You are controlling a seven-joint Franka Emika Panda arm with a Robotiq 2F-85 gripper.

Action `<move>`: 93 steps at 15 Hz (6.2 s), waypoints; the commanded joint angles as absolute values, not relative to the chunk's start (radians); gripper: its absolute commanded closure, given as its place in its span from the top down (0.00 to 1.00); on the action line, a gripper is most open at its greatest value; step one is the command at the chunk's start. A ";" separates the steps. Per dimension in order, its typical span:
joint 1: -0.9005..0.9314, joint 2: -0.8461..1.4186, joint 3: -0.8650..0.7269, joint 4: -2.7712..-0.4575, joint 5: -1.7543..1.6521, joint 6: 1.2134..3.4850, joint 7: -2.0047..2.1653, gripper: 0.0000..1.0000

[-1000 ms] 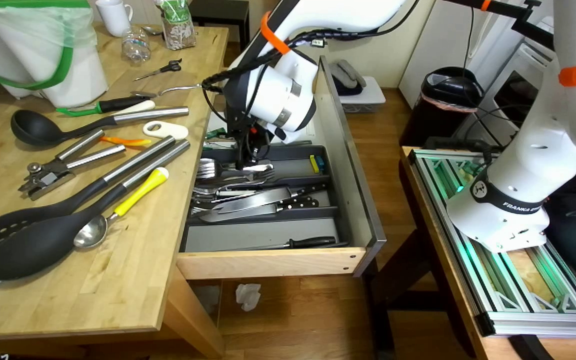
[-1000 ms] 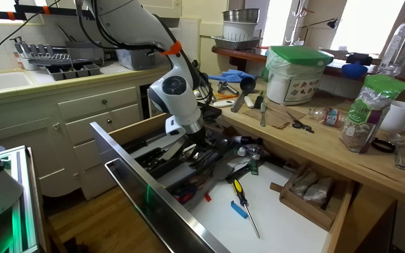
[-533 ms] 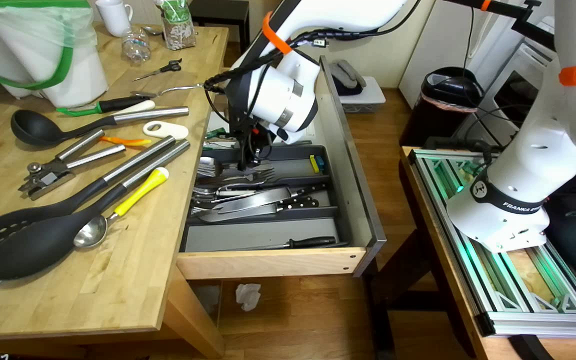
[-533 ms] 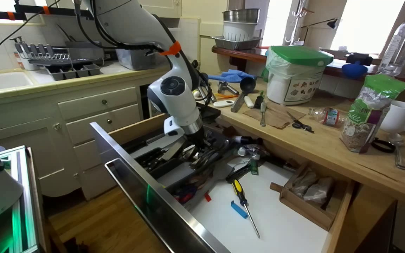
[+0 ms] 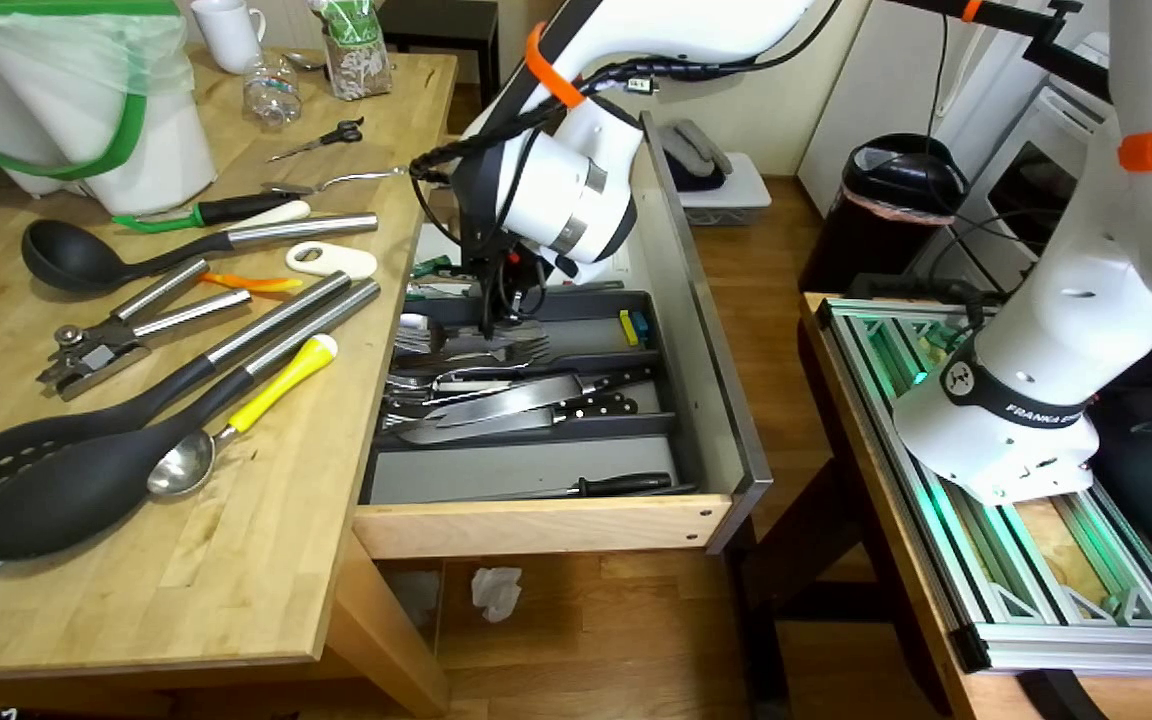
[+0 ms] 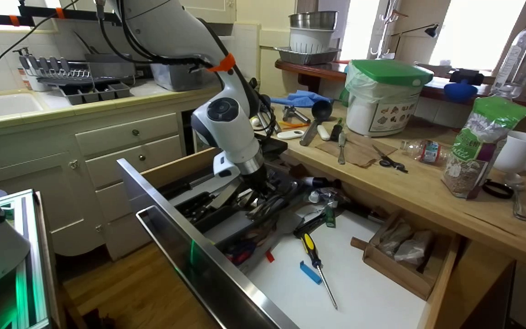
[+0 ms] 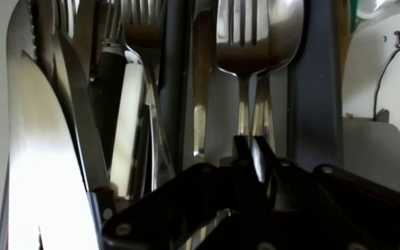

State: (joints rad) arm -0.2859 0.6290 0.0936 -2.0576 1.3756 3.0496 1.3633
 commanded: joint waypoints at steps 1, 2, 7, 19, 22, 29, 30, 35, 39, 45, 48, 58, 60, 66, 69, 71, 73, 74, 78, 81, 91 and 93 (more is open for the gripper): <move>-0.276 0.621 0.089 -2.059 1.377 3.102 1.344 0.41; -0.278 0.624 0.090 -2.051 1.376 3.112 1.335 0.47; -0.282 0.637 0.103 -2.007 1.373 3.124 1.259 0.42; -0.308 0.668 0.133 -1.953 1.391 3.063 1.170 0.30; -0.312 0.676 0.134 -1.954 1.388 3.043 1.180 0.27; -0.320 0.683 0.140 -1.959 1.398 3.017 1.189 0.22; -0.322 0.683 0.142 -1.959 1.399 3.015 1.189 0.21; -0.327 0.691 0.145 -1.953 1.399 3.012 1.189 0.24; -0.330 0.704 0.145 -1.942 1.398 3.006 1.188 0.22; -0.336 0.718 0.148 -1.928 1.405 3.018 1.181 0.25; -0.341 0.723 0.152 -1.917 1.405 3.016 1.174 0.27; -0.346 0.730 0.167 -1.920 1.401 3.009 1.199 0.25; -0.346 0.732 0.167 -1.919 1.400 3.011 1.204 0.23; -0.345 0.738 0.164 -1.917 1.394 3.009 1.224 0.23; -0.345 0.740 0.163 -1.918 1.392 3.006 1.235 0.23; -0.343 0.743 0.162 -1.920 1.390 3.006 1.246 0.22; -0.344 0.745 0.163 -1.919 1.391 3.007 1.249 0.18; -0.345 0.745 0.163 -1.919 1.392 3.007 1.249 0.05; -0.359 0.730 0.175 -1.928 1.408 3.011 1.232 0.02; -0.370 0.698 0.198 -1.951 1.443 3.021 1.200 0.02; -0.386 0.578 0.242 -2.103 1.497 2.970 1.094 0.02; -0.389 0.544 0.245 -2.154 1.454 2.914 1.029 0.02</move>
State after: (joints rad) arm -0.3659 0.6238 0.2322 -2.0502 1.5018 3.0007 1.1024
